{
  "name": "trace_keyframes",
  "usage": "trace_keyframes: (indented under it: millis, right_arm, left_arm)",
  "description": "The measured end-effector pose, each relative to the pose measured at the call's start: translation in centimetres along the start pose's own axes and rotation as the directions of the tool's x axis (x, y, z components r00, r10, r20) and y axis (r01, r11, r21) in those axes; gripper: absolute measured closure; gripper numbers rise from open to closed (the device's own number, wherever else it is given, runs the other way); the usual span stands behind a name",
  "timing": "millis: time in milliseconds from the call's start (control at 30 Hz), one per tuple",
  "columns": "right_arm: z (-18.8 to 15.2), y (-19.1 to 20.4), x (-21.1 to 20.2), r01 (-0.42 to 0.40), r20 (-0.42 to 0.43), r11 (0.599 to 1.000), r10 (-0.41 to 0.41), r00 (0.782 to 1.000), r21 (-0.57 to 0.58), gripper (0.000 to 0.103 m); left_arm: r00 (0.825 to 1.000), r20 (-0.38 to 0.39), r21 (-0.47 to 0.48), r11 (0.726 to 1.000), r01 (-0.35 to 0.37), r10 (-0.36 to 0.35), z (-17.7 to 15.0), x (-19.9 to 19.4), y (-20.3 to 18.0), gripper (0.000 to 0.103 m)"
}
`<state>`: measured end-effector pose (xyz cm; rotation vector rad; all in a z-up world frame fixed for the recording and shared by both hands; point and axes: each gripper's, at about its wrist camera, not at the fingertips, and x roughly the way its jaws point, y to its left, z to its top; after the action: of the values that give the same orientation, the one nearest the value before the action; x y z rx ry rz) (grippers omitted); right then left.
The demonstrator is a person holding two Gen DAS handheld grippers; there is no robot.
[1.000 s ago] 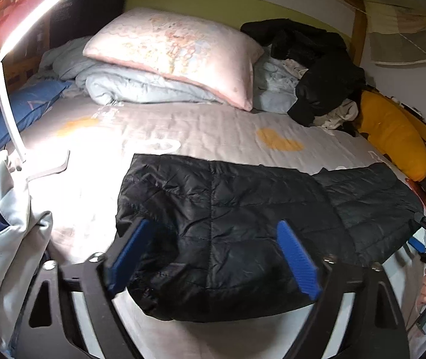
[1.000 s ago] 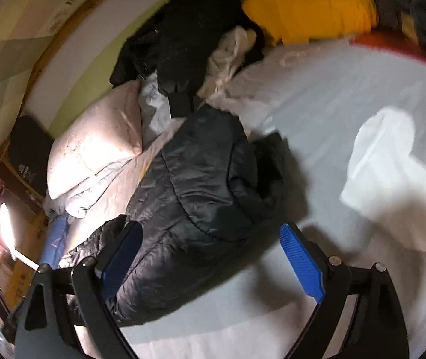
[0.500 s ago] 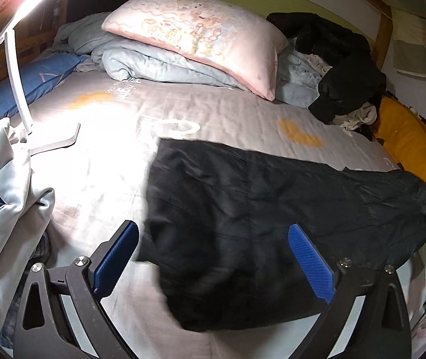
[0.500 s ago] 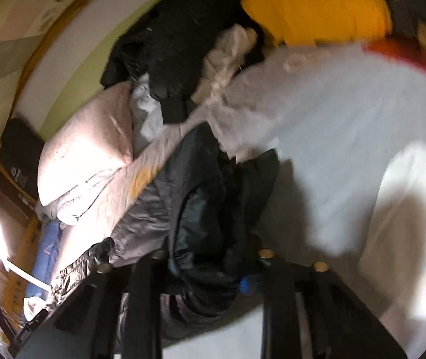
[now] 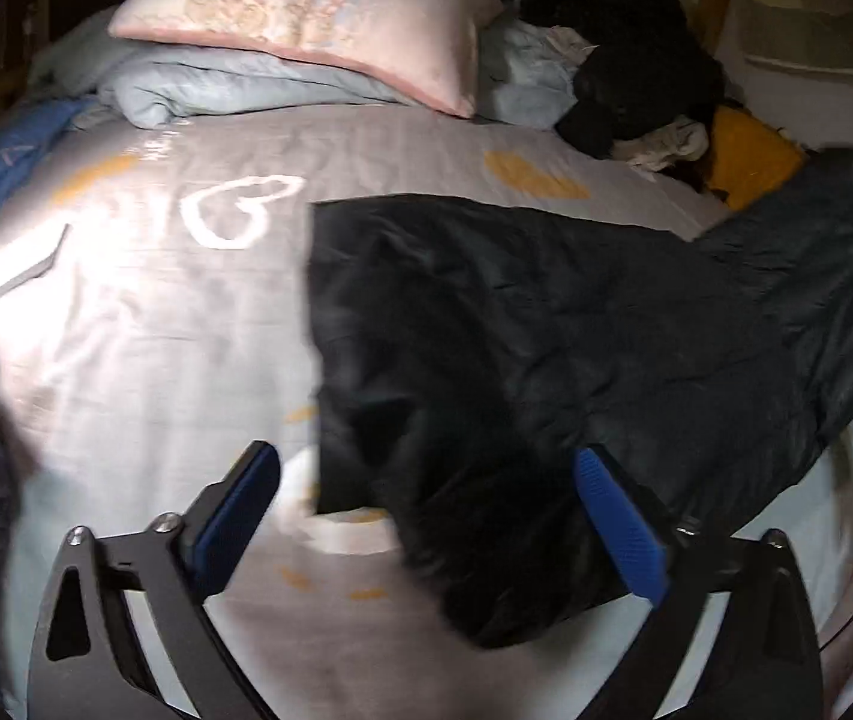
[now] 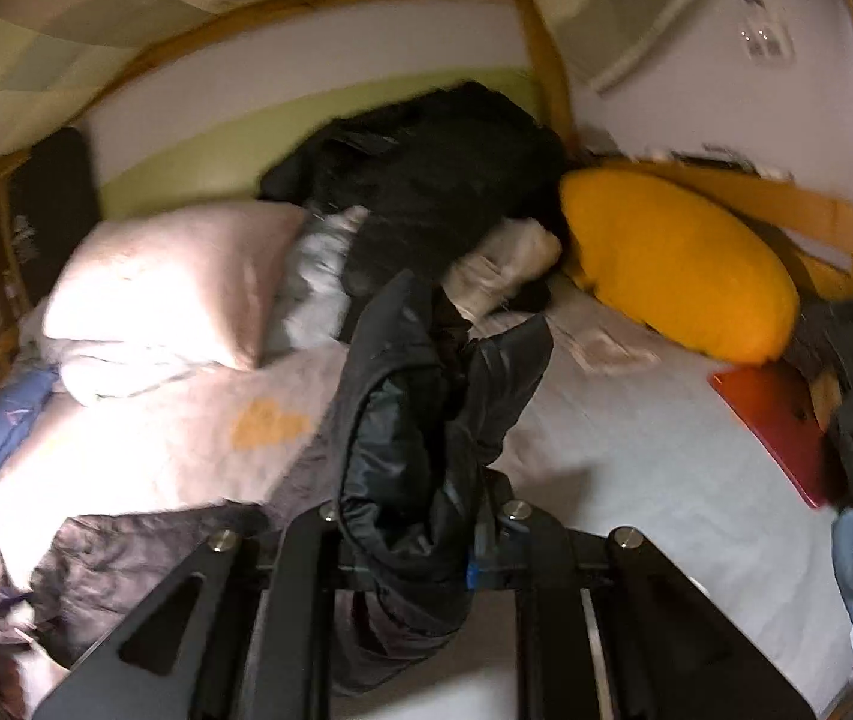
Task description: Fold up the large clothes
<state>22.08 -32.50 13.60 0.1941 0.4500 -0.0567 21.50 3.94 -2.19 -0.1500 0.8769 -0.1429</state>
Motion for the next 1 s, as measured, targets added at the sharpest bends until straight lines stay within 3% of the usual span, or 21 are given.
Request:
trace_keyframes:
  millis: [67,167,267,367,433,467,533,600,633,733,833,967,1000]
  right_arm:
    - [0.2,2.4,-0.8,-0.055,0.026,0.998,0.056,0.998,-0.014,0.086]
    - [-0.6,6.7,-1.5,-0.15,0.026,0.987,0.152,0.988,-0.056,0.086]
    - [-2.6,11.2,-1.5,-0.263,-0.017,0.957,0.263,0.965,-0.124,0.086]
    - [-4.8,14.1,-0.7,-0.331,-0.067,0.925,0.324,0.944,-0.188,0.085]
    - [-6.0,15.1,0.9,-0.417,-0.169,0.896,0.391,0.905,-0.154,0.083]
    - [-6.5,15.2,2.2,-0.466,-0.232,0.88,0.436,0.869,-0.093,0.082]
    - [-7.2,15.3,3.2,-0.493,-0.264,0.869,0.466,0.845,-0.043,0.08]
    - [-7.8,15.6,3.3,-0.481,-0.254,0.873,0.448,0.857,-0.085,0.077]
    - [-8.0,15.5,3.1,-0.481,-0.243,0.871,0.447,0.861,-0.099,0.07]
    - [-7.4,14.7,2.2,-0.499,-0.217,0.862,0.473,0.854,-0.084,0.036]
    - [-6.3,14.3,1.3,-0.521,-0.244,0.85,0.492,0.836,-0.073,0.032]
    - [-4.1,11.1,0.1,-0.425,-0.069,0.905,0.423,0.904,-0.014,0.018]
    - [-3.8,10.3,0.5,-0.409,-0.059,0.912,0.409,0.911,0.007,0.018]
  left_arm:
    - [0.998,0.012,0.015,0.998,0.062,-0.062,0.2,0.3,-0.2,0.051]
    - [0.993,0.062,0.051,0.994,0.092,-0.095,0.5,0.4,-0.6,0.076]
    - [0.992,0.082,0.076,0.993,0.089,-0.095,0.6,0.9,-0.9,0.081]
    - [0.992,0.084,0.065,0.994,0.087,-0.092,0.6,1.3,-1.0,0.082]
    - [0.992,0.09,0.067,0.994,0.083,-0.089,0.8,1.6,-1.0,0.082]
    - [0.993,0.086,0.066,0.995,0.08,-0.086,1.0,1.9,-1.0,0.082]
    - [0.992,0.086,0.054,0.995,0.086,-0.09,1.2,2.1,-0.7,0.082]
    - [0.992,0.084,0.042,0.995,0.093,-0.096,1.5,2.6,-0.3,0.082]
    - [0.992,0.084,0.039,0.995,0.089,-0.092,1.5,2.8,-0.1,0.082]
    - [0.994,0.079,0.042,0.996,0.078,-0.081,1.5,3.1,-0.1,0.081]
    - [0.995,0.075,0.051,0.997,0.056,-0.059,1.3,2.9,-0.3,0.08]
    - [0.993,0.088,0.035,0.996,0.08,-0.083,0.9,2.4,0.2,0.079]
    - [0.993,0.083,0.027,0.996,0.087,-0.089,0.8,2.4,0.5,0.079]
